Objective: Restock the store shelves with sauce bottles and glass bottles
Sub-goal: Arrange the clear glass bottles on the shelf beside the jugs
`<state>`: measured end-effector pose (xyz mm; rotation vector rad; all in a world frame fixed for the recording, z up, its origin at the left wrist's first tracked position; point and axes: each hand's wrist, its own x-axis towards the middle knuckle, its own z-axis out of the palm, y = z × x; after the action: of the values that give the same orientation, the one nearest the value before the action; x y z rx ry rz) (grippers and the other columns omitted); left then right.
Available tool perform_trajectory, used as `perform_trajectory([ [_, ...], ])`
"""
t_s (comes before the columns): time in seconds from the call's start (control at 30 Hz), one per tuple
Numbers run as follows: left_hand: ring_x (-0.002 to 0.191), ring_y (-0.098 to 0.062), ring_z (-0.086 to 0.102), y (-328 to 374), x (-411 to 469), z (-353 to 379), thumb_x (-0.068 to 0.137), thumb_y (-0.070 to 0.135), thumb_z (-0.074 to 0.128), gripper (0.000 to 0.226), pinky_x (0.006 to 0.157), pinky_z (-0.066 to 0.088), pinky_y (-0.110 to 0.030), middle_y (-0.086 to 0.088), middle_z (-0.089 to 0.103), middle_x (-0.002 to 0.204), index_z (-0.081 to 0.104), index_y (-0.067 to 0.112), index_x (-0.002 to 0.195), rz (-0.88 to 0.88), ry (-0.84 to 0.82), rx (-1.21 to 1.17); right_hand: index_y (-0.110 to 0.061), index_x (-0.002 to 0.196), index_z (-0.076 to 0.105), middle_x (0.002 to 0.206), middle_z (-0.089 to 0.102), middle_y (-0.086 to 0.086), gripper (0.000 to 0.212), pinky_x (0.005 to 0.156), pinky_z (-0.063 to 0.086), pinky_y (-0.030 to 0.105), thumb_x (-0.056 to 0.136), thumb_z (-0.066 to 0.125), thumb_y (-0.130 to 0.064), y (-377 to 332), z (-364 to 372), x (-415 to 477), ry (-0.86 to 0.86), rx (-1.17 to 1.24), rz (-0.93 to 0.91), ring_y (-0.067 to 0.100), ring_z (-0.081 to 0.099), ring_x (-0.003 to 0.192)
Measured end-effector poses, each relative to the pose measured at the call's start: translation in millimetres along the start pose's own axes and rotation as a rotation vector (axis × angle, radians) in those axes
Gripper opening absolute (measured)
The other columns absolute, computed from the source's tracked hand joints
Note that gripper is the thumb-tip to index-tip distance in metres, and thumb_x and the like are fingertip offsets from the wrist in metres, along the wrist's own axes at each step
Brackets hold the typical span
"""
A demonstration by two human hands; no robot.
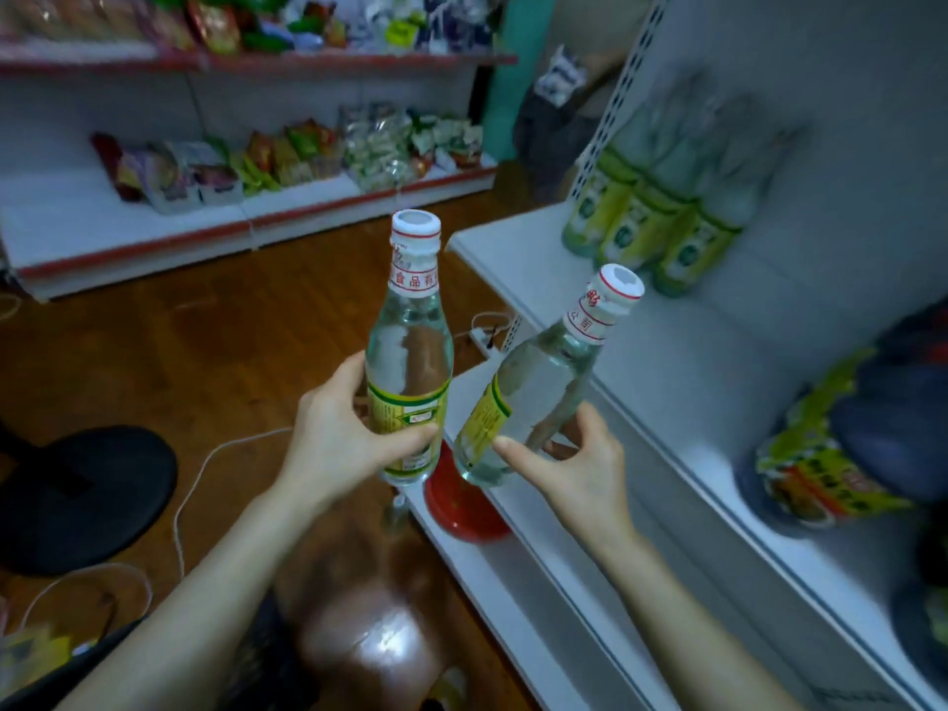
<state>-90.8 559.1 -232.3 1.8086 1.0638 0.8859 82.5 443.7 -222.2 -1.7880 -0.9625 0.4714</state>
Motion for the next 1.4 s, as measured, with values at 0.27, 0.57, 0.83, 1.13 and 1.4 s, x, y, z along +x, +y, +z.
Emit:
perform_trajectory([
  [0.27,0.081,0.026,0.05,66,59,35,0.045,0.043,0.077,0.068,0.065,0.039,0.003,0.033,0.051,0.091,0.047,0.036,0.106,0.141,-0.043,-0.067,-0.021,0.098,0.061,0.091,0.066,-0.014,0.044,0.072,0.048,0.006,0.061,0.084,-0.014,-28,-70,52,0.173,0.034,-0.078,-0.01,0.062,0.079],
  [0.57,0.083,0.002,0.051,101,122,91,0.056,0.022,0.087,0.076,0.073,0.042,-0.017,0.016,0.053,0.098,0.052,0.019,0.123,0.214,-0.132,-0.071,-0.022,0.104,0.062,0.097,0.066,-0.013,0.048,0.08,0.052,0.023,0.061,0.083,-0.016,-9,-114,82,0.298,0.009,0.038,-0.012,0.06,0.083],
  [0.83,0.091,-0.014,0.056,92,184,127,0.05,0.031,0.086,0.08,0.077,0.046,-0.028,0.004,0.061,0.1,0.053,0.017,0.122,0.185,-0.277,-0.064,-0.028,0.096,0.059,0.094,0.065,-0.016,0.047,0.073,0.051,0.013,0.061,0.084,-0.011,7,-109,107,0.414,0.007,0.099,-0.01,0.061,0.084],
  [1.13,0.093,-0.015,0.055,77,222,140,0.06,0.024,0.084,0.069,0.075,0.043,-0.027,0.006,0.058,0.098,0.052,0.016,0.121,0.224,-0.404,0.001,-0.019,0.103,0.059,0.094,0.064,-0.014,0.05,0.066,0.046,0.004,0.061,0.084,-0.009,20,-92,131,0.47,0.014,0.135,-0.014,0.059,0.082],
  [1.4,0.092,-0.011,0.055,72,238,146,0.062,0.024,0.084,0.066,0.071,0.042,-0.02,0.01,0.058,0.098,0.05,0.019,0.118,0.28,-0.486,-0.04,-0.015,0.107,0.054,0.103,0.064,0.001,0.049,0.077,0.051,0.011,0.067,0.079,-0.003,25,-101,150,0.375,0.058,0.166,0.008,0.061,0.091],
])
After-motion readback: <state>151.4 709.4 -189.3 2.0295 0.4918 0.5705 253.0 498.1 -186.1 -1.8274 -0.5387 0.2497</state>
